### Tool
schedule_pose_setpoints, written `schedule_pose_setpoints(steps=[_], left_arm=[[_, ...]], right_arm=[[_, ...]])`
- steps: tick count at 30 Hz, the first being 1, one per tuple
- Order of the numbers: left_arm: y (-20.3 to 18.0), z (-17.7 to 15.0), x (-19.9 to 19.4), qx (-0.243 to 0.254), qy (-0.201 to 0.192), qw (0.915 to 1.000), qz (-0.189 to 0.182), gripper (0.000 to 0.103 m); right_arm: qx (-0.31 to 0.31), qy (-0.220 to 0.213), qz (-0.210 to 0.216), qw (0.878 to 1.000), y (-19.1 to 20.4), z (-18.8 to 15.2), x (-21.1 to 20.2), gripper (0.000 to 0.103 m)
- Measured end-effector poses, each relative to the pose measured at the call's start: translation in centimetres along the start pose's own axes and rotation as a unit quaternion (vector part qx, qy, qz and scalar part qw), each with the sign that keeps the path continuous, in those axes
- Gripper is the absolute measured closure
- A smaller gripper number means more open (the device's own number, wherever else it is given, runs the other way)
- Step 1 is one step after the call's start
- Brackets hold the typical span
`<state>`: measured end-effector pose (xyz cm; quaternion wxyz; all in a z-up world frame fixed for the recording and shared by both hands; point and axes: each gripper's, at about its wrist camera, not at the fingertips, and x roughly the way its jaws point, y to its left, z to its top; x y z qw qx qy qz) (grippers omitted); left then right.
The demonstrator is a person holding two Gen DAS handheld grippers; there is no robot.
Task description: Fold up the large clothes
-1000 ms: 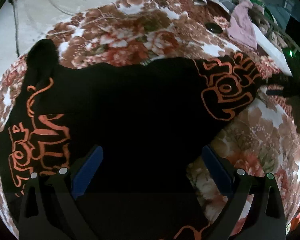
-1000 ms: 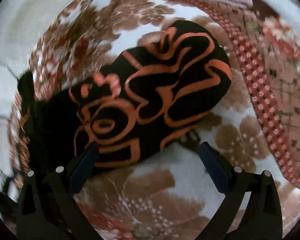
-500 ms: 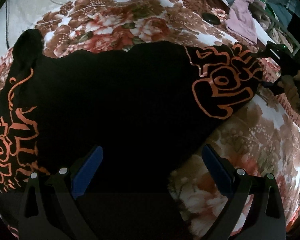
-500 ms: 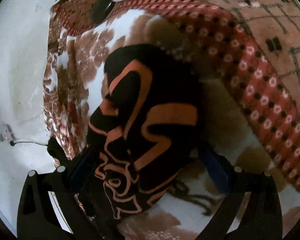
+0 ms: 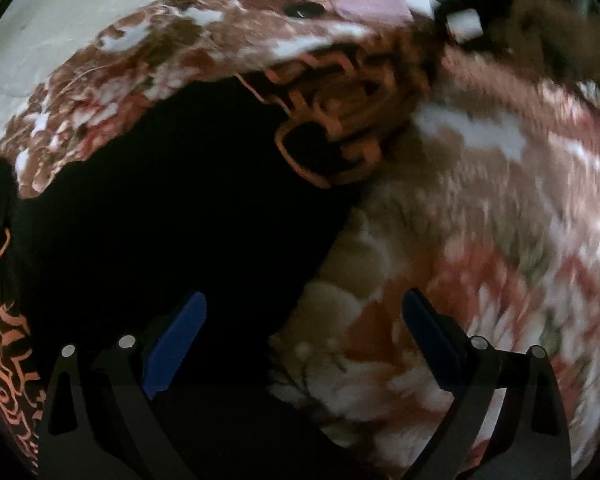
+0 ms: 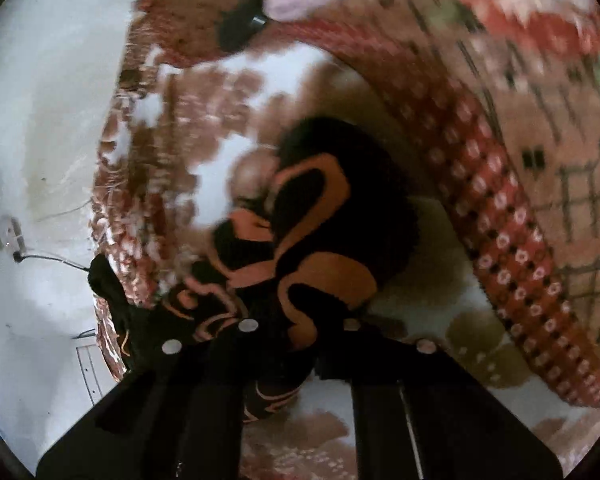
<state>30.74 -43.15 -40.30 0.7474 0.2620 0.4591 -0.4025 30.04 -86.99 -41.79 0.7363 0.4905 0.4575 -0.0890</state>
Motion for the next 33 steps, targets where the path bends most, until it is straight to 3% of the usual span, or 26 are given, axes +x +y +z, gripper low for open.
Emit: schedule_pose_setpoints(steps=[7, 12, 16, 23, 26, 33], left_arm=[[-1.0, -2.0, 1.4, -0.008, -0.011, 0.9993, 0.036, 0.007], [-1.5, -2.2, 2.4, -0.018, -0.016, 0.9980, 0.059, 0.005], [-1.8, -2.4, 2.5, -0.041, -0.025, 0.9961, 0.074, 0.005], [-1.2, -2.5, 2.1, -0.063, -0.030, 0.9962, 0.053, 0.005], [-0.9, -2.6, 1.9, -0.056, -0.029, 0.9973, 0.037, 0.005], [-0.4, -2.8, 1.8, -0.044, -0.026, 0.9987, 0.007, 0.005]], right_arm=[[-0.101, -0.065, 0.027, 0.992, 9.5, -2.0, -4.9, 0.095], [-0.143, -0.082, 0.062, 0.984, 15.9, -4.5, -7.0, 0.095], [-0.206, -0.079, 0.102, 0.970, 23.1, -7.9, -7.4, 0.095], [-0.263, -0.015, 0.222, 0.939, 35.4, -15.3, -4.9, 0.096], [-0.296, 0.008, 0.235, 0.926, 39.6, -18.5, -3.1, 0.096], [-0.339, 0.066, 0.226, 0.911, 45.5, -25.7, 4.2, 0.096]])
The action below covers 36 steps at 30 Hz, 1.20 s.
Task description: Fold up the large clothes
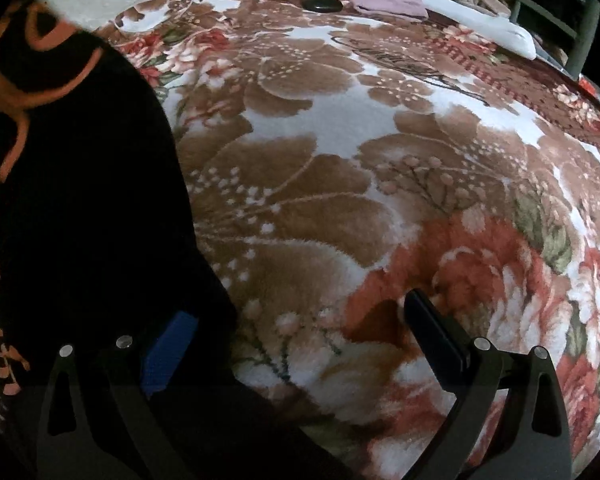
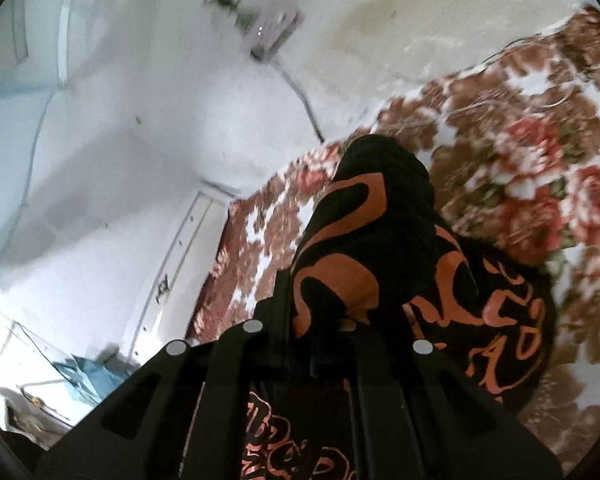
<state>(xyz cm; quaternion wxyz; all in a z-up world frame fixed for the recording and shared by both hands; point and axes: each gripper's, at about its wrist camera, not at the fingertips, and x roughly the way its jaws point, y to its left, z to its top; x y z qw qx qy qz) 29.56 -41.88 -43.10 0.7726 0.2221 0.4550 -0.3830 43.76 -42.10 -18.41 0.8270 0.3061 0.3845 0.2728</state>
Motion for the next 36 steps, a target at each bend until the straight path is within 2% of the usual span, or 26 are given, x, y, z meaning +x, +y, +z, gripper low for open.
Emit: schedule_pose_setpoints(steps=[5, 10, 13, 17, 21, 22, 23, 24, 25, 26, 28, 30, 32, 34, 36], left_arm=[[0.7, 0.5, 0.8, -0.005, 0.009, 0.9996, -0.028, 0.005], [0.5, 0.5, 0.9, 0.003, 0.010, 0.9996, -0.027, 0.005], [0.4, 0.2, 0.6, 0.005, 0.007, 0.9997, -0.021, 0.005], [0.0, 0.0, 0.6, 0.022, 0.007, 0.9996, -0.013, 0.005], [0.2, -0.3, 0.4, 0.021, -0.004, 0.9996, -0.016, 0.005], [0.2, -0.4, 0.3, 0.021, -0.006, 0.9996, -0.016, 0.005], [0.1, -0.5, 0.2, 0.021, -0.007, 0.9996, -0.015, 0.005], [0.2, -0.5, 0.0, 0.019, -0.008, 0.9997, -0.013, 0.005], [0.2, -0.6, -0.2, 0.016, -0.009, 0.9997, -0.013, 0.005], [0.3, -0.6, -0.4, 0.012, -0.010, 0.9998, -0.014, 0.005], [0.4, -0.9, -1.2, 0.007, -0.010, 0.9997, -0.019, 0.005], [0.8, -1.4, -2.0, -0.005, -0.004, 0.9995, -0.032, 0.005], [1.4, -2.2, -3.2, -0.029, -0.002, 0.9989, -0.037, 0.005], [2.0, -3.1, -4.2, -0.057, 0.001, 0.9973, -0.046, 0.005], [2.6, -4.2, -5.4, -0.089, 0.004, 0.9946, -0.054, 0.005]], right_arm=[[-0.004, 0.032, -0.033, 0.999, 1.5, -2.5, 7.0, 0.096], [-0.004, 0.064, -0.080, 0.995, 1.7, -6.2, 13.9, 0.096], [-0.004, 0.104, -0.096, 0.990, 1.5, -9.4, 18.3, 0.096], [-0.054, 0.172, -0.164, 0.970, 1.6, -13.8, 24.1, 0.096], [-0.131, 0.195, -0.219, 0.947, 2.1, -16.4, 26.8, 0.095], [-0.148, 0.210, -0.229, 0.939, 2.4, -17.1, 27.5, 0.092], [-0.160, 0.226, -0.235, 0.932, 2.6, -17.8, 28.0, 0.085], [-0.175, 0.245, -0.243, 0.922, 3.0, -18.4, 28.8, 0.071], [-0.193, 0.257, -0.248, 0.914, 3.5, -19.3, 29.3, 0.061], [-0.205, 0.268, -0.245, 0.909, 4.0, -20.1, 29.5, 0.037], [-0.217, 0.278, -0.235, 0.906, 5.0, -21.2, 29.6, 0.013], [-0.217, 0.281, -0.224, 0.908, 6.2, -21.6, 29.2, 0.012], [-0.203, 0.286, -0.207, 0.914, 7.5, -21.9, 28.4, 0.004], [-0.185, 0.288, -0.192, 0.920, 8.9, -22.0, 27.8, 0.004], [-0.177, 0.298, -0.195, 0.918, 10.0, -22.1, 27.7, 0.005]])
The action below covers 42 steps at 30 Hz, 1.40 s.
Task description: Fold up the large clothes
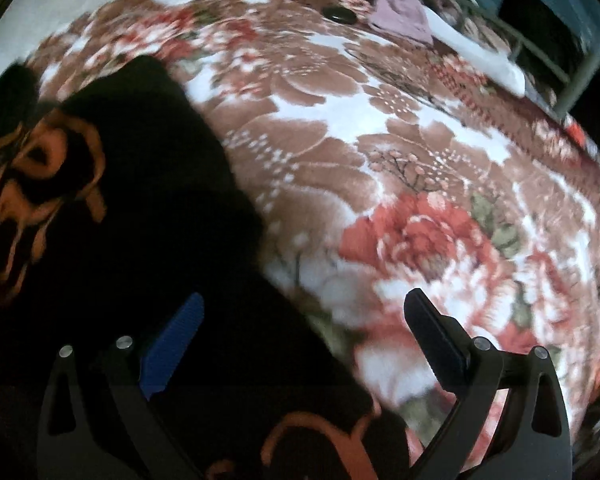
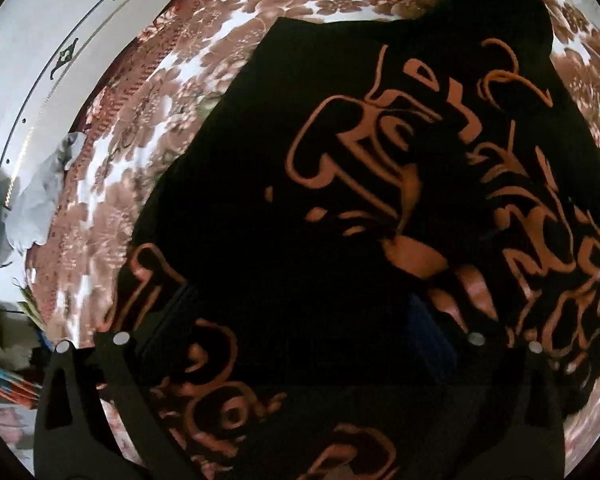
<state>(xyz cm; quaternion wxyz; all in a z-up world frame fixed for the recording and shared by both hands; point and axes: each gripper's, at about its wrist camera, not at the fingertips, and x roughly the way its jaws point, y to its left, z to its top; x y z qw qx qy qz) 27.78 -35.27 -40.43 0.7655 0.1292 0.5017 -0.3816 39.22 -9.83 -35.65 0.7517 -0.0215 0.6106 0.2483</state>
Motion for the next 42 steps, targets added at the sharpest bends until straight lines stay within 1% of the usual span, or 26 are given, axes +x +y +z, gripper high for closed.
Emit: schedule_pose_setpoints(steps=[2, 4, 5, 6, 9, 11, 13, 14, 15, 17, 19, 20, 22, 24, 26, 28, 29, 30, 32, 35, 36, 37, 38, 39, 40, 42], left_arm=[[0.4, -0.9, -0.9, -0.020, 0.010, 0.9998, -0.001, 0.005], [1.0, -2.2, -2.3, -0.035, 0.017, 0.9992, 0.001, 0.005], [1.2, -2.6, -2.7, -0.038, 0.017, 0.9991, 0.003, 0.005], [1.4, -3.3, -3.6, -0.039, 0.017, 0.9991, 0.008, 0.005], [2.3, -5.3, -5.4, -0.029, 0.015, 0.9988, 0.036, 0.005], [3.3, -6.3, -5.9, -0.021, 0.022, 0.9977, 0.060, 0.005], [5.1, -7.4, -6.2, -0.008, 0.027, 0.9939, 0.107, 0.005], [5.8, -7.6, -6.4, -0.006, 0.029, 0.9925, 0.119, 0.005], [7.3, -7.8, -7.0, -0.009, 0.027, 0.9903, 0.136, 0.005], [10.6, -8.2, -8.5, -0.031, 0.014, 0.9859, 0.164, 0.005], [13.8, -8.6, -9.7, -0.053, 0.005, 0.9806, 0.189, 0.005], [16.2, -8.8, -10.4, -0.072, 0.001, 0.9762, 0.205, 0.005], [20.2, -9.0, -11.2, -0.110, 0.001, 0.9690, 0.221, 0.005], [23.6, -9.0, -11.7, -0.145, 0.003, 0.9636, 0.225, 0.005], [26.9, -8.7, -11.8, -0.160, 0.014, 0.9602, 0.228, 0.005], [29.3, -8.3, -12.1, -0.175, 0.012, 0.9546, 0.241, 0.005], [31.0, -8.1, -12.3, -0.197, 0.010, 0.9524, 0.233, 0.005], [32.0, -7.9, -12.5, -0.213, 0.008, 0.9522, 0.218, 0.005], [34.4, -7.3, -12.6, -0.261, -0.001, 0.9478, 0.183, 0.006], [36.0, -6.5, -11.7, -0.294, -0.004, 0.9454, 0.140, 0.006], [36.3, -6.2, -11.3, -0.299, -0.003, 0.9457, 0.127, 0.008], [36.5, -6.0, -10.8, -0.298, 0.000, 0.9484, 0.110, 0.019], [36.4, -5.8, -10.3, -0.291, 0.007, 0.9523, 0.091, 0.042], [36.2, -5.7, -9.9, -0.286, 0.015, 0.9551, 0.078, 0.054], [36.2, -5.6, -9.6, -0.281, 0.019, 0.9571, 0.068, 0.079], [35.4, -5.3, -9.8, -0.263, 0.020, 0.9616, 0.075, 0.085]], right_arm=[[-0.024, 0.016, -0.033, 0.999, 1.6, 0.1, 0.3, 0.005], [-0.063, 0.032, -0.077, 0.995, 2.8, 0.0, 0.6, 0.005], [-0.075, 0.040, -0.085, 0.993, 3.0, 0.0, 0.7, 0.005], [-0.083, 0.041, -0.085, 0.992, 3.2, 0.1, 0.2, 0.005], [-0.074, 0.001, -0.054, 0.996, 2.2, 0.9, -3.9, 0.005], [-0.058, -0.028, -0.054, 0.996, 0.3, 1.6, -6.8, 0.005], [-0.032, -0.046, -0.049, 0.997, -1.8, 2.2, -8.6, 0.005], [-0.014, -0.057, -0.051, 0.997, -3.6, 2.5, -9.6, 0.005], [0.002, -0.069, -0.062, 0.996, -5.5, 2.6, -10.5, 0.005], [0.028, -0.087, -0.094, 0.991, -8.9, 2.2, -11.8, 0.005], [0.067, -0.102, -0.115, 0.986, -12.9, 1.2, -12.7, 0.005], [0.085, -0.104, -0.121, 0.983, -14.5, 0.7, -12.8, 0.005], [0.132, -0.107, -0.145, 0.975, -18.7, -1.2, -12.8, 0.005], [0.164, -0.106, -0.167, 0.966, -21.6, -3.0, -12.5, 0.005], [0.189, -0.103, -0.193, 0.957, -24.1, -5.3, -11.8, 0.005], [0.210, -0.099, -0.212, 0.949, -26.0, -7.0, -11.1, 0.005], [0.221, -0.099, -0.221, 0.945, -27.0, -8.0, -10.9, 0.005], [0.226, -0.098, -0.229, 0.942, -27.7, -8.6, -10.6, 0.005], [0.229, -0.085, -0.254, 0.936, -28.9, -9.2, -9.7, 0.005], [0.236, -0.066, -0.283, 0.927, -30.5, -9.8, -8.5, 0.005], [0.241, -0.061, -0.283, 0.927, -30.9, -10.0, -8.0, 0.005], [0.246, -0.056, -0.280, 0.926, -31.4, -10.1, -7.4, 0.005], [0.247, -0.052, -0.280, 0.926, -31.6, -10.2, -6.9, 0.005], [0.246, -0.043, -0.283, 0.926, -31.9, -10.2, -6.2, 0.005], [0.245, -0.037, -0.286, 0.926, -32.0, -10.2, -5.8, 0.005], [0.243, -0.024, -0.284, 0.927, -32.3, -10.3, -4.7, 0.005]])
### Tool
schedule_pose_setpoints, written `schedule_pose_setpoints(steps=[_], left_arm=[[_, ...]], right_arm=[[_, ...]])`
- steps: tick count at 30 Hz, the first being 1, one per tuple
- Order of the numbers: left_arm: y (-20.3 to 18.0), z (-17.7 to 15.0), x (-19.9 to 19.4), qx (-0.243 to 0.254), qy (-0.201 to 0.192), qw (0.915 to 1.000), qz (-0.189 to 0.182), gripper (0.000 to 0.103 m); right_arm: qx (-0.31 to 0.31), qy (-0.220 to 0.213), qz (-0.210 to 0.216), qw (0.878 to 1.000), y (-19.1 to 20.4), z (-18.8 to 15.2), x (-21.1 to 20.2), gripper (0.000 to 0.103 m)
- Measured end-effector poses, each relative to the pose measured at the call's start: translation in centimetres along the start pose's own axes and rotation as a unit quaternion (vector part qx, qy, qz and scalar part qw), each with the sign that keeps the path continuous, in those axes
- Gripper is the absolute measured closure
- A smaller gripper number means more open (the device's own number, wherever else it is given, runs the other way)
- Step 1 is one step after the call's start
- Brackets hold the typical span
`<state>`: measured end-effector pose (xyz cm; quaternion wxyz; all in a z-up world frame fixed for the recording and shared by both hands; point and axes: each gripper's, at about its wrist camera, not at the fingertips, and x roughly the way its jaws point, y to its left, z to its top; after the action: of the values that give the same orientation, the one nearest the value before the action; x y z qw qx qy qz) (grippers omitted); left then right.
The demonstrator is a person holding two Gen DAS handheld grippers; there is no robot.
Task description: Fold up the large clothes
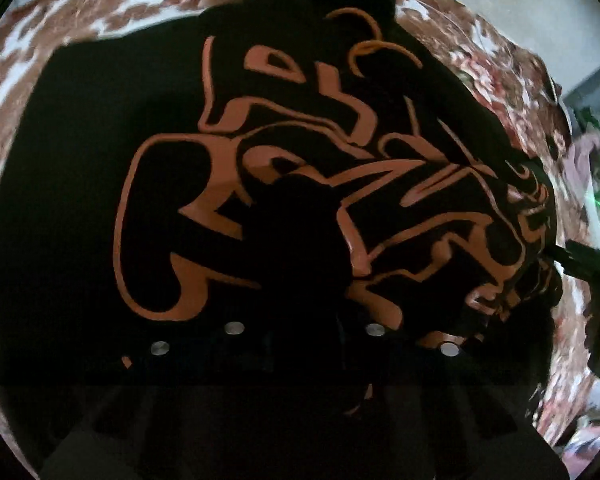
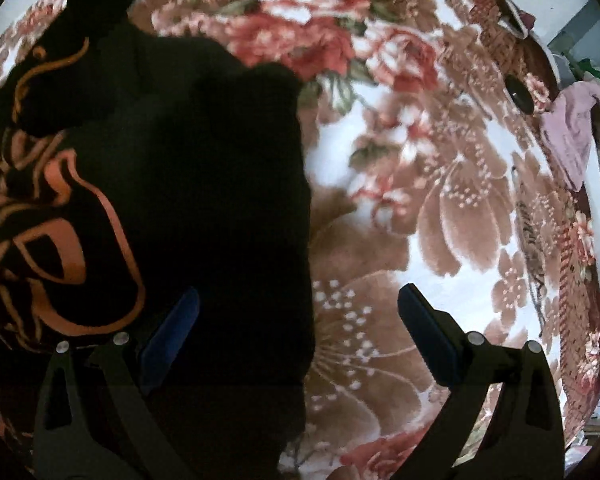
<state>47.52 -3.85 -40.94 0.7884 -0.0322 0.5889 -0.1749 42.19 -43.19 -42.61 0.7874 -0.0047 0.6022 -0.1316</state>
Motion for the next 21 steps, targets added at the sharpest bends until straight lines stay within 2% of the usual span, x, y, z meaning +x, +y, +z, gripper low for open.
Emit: schedule_pose_setpoints(steps=[2, 6, 8, 13, 16, 18, 21], left_arm=[[-0.6, 0.5, -1.2, 0.019, -0.015, 0.9996, 0.011, 0.087], [0.0, 3.0, -4.1, 0.017, -0.050, 0.9980, 0.034, 0.087], [-0.1, 4.2, -5.1, 0.033, -0.070, 0.9953, 0.059, 0.087], [1.8, 5.3, -3.4, 0.034, -0.044, 0.9948, 0.085, 0.085], [2.4, 4.3, -0.6, 0.057, -0.025, 0.9890, 0.134, 0.078], [2.9, 3.6, 0.0, 0.051, -0.028, 0.9851, 0.162, 0.077], [2.4, 3.0, 0.1, 0.054, -0.042, 0.9764, 0.205, 0.063]], right_arm=[[-0.009, 0.003, -0.003, 1.000, 0.3, -0.2, 0.6, 0.005], [-0.012, 0.004, 0.002, 1.000, 0.2, -0.3, 0.9, 0.005], [-0.006, 0.005, 0.006, 1.000, 0.1, -0.1, 0.8, 0.005], [-0.034, -0.007, -0.005, 0.999, 1.5, -0.3, 1.2, 0.005], [-0.027, -0.013, 0.009, 0.999, 1.3, -0.5, 2.0, 0.005], [-0.003, -0.013, 0.022, 1.000, 0.8, -0.5, 1.9, 0.005], [-0.002, -0.019, 0.011, 1.000, 0.6, -0.9, 1.5, 0.005]])
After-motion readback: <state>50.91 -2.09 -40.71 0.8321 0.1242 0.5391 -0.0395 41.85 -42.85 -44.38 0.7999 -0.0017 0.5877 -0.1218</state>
